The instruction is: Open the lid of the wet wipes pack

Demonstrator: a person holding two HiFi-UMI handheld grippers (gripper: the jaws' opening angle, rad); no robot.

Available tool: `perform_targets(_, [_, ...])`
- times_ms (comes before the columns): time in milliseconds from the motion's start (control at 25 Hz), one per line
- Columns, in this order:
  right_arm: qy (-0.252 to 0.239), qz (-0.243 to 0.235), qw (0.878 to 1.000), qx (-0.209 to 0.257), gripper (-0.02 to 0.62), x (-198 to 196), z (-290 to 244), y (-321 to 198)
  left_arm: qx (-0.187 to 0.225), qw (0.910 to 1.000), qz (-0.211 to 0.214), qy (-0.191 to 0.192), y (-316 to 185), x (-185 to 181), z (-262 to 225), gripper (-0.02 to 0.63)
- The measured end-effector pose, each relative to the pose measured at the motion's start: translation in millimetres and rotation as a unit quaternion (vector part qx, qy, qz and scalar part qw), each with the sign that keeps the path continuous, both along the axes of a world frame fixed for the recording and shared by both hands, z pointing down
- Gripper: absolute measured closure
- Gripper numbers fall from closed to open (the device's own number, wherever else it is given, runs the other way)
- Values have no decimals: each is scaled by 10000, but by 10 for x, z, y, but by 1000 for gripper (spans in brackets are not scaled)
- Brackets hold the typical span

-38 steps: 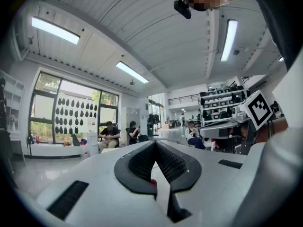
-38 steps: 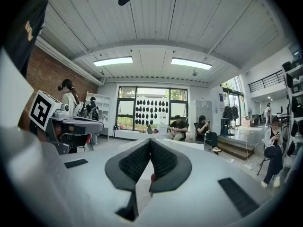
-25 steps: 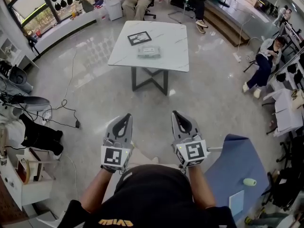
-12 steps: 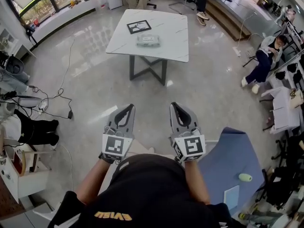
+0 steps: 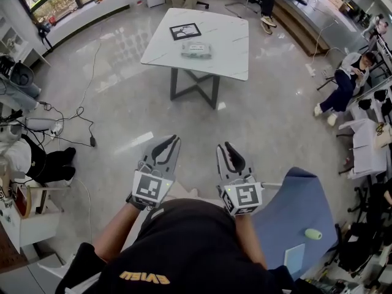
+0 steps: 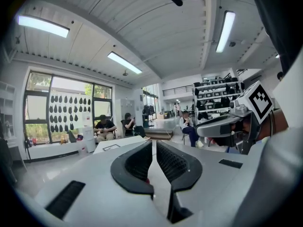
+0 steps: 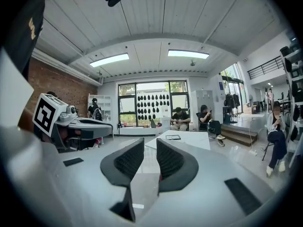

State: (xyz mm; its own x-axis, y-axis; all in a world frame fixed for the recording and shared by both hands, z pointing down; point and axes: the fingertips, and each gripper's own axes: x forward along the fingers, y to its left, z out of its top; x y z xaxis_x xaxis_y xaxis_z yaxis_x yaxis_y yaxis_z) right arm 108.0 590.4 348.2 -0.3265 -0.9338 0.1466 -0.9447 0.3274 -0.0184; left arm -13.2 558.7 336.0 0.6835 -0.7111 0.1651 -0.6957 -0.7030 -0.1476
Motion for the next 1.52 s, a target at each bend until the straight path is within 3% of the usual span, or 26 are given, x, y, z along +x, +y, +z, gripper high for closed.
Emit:
perform_targets(360, [-353,-313,9974,-547,440,-231,407,78,-73,9998,35,-154,-74,33,43,580])
perform_targets(440, [-334,-278,9977,-515,422,-216,400,15,59,9999,26,-115,-113,-5,45,513])
perform_targets(560, [-277,-214,9983,-459,412,-173,368,-110,82,9998,-143,89,-207,-123,10,499])
perform_targets(840, [-149,-217,9983,-519,356,-339,270,-552,-114,9978,-494,415,-709,-381,-80,422])
perform_targets(1120, [-40,-487,9984,-292,350,-749,-89,-1147,-115,9982,-389,435,-1294,-519,-154,369])
perform_targets(1400, [53,-123,9995,-291,344,-691,-165,-1629,-58,9976,-349,595,-1861,-692,-286,341])
perform_targets(1520, [10,45,9996,-286,267,-636,-175,-1818,-39,9981,-301,533,-2056,-805,-259,326])
